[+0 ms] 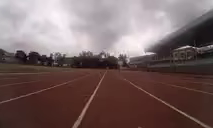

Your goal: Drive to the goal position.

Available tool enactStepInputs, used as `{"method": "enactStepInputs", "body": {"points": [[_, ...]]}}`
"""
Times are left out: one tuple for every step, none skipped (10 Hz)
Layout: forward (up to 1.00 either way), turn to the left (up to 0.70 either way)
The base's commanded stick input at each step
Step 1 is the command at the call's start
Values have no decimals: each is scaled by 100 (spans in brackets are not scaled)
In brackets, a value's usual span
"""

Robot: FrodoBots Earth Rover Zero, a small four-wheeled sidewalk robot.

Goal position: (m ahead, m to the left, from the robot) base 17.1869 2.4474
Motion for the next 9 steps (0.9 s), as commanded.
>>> {"method": "enactStepInputs", "body": {"points": [[70, 0], [70, 0], [70, 0], [70, 0], [70, 0], [70, 0], [70, 0], [70, 0], [70, 0]]}}
